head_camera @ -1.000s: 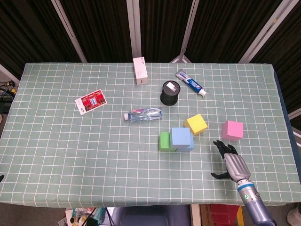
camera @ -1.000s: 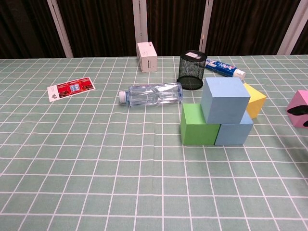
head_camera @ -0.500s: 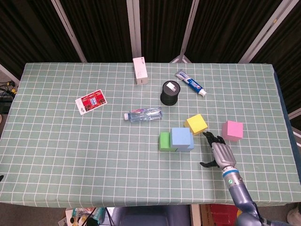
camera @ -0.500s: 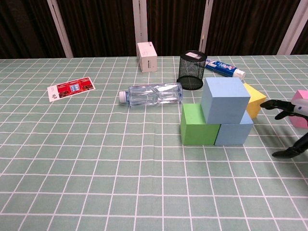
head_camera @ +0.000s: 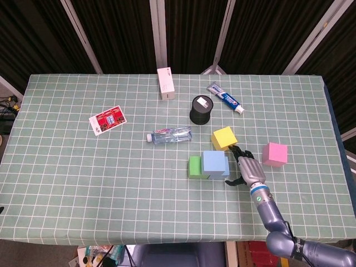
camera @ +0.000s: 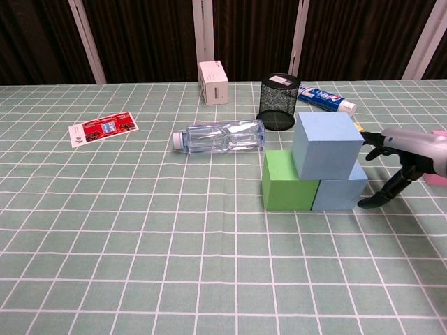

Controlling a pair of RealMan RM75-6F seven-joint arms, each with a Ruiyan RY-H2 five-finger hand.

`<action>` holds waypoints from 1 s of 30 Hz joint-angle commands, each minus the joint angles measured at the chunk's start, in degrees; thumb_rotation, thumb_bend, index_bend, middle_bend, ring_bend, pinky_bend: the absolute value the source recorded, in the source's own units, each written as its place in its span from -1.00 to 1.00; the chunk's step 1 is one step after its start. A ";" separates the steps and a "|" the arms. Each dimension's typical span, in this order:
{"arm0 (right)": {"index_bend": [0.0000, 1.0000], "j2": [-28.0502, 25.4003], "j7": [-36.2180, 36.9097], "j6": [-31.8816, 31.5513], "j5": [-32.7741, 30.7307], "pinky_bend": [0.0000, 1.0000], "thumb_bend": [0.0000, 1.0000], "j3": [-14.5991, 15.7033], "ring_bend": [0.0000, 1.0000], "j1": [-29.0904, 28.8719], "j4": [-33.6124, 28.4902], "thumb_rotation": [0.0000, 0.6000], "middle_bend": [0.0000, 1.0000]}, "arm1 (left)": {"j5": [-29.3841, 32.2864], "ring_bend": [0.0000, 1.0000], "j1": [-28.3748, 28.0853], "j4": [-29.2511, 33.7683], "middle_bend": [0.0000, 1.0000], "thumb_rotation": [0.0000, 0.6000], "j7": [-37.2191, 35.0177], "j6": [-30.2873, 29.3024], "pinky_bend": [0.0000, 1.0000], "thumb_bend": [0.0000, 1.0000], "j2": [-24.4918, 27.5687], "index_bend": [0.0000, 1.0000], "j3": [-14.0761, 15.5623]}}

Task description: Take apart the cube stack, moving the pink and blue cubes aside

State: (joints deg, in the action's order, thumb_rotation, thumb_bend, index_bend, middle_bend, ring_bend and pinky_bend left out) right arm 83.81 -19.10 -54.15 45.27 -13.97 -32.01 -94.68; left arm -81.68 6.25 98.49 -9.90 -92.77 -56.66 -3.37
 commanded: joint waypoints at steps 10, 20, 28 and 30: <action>-0.80 0.79 2.67 -0.85 -0.32 -1.00 -0.67 -0.62 -0.63 -1.43 -0.90 1.00 -0.78 | 0.15 -1.00 -0.15 -0.06 -1.00 1.00 -0.18 0.31 -1.00 -0.63 0.13 -0.66 -0.09; -0.62 1.53 3.62 -1.96 -0.49 -1.00 -0.67 -0.58 -0.47 -2.28 0.01 1.00 -0.55 | 0.29 -1.00 -0.21 0.09 -1.00 1.00 0.15 0.41 -1.00 -0.63 0.07 -0.66 -0.10; -0.54 2.61 4.51 -2.52 -0.26 -1.00 -0.67 0.04 -0.44 -2.40 1.31 1.00 -0.16 | 0.38 -1.00 -0.24 -0.01 -1.00 1.00 -0.27 0.47 -1.00 -0.63 0.19 -0.66 -0.20; -0.47 2.89 4.49 -3.13 0.19 -1.00 -0.67 0.14 -0.41 -2.40 1.54 1.00 -0.10 | 0.39 -1.00 -0.29 -0.02 -1.00 1.00 -0.23 0.53 -1.00 -0.63 0.18 -0.66 -0.20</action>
State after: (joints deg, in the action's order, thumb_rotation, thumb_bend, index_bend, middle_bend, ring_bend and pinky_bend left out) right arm 86.54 -14.64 -57.04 45.24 -13.90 -34.42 -93.27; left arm -81.30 5.96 98.47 -10.13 -92.23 -56.49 -3.57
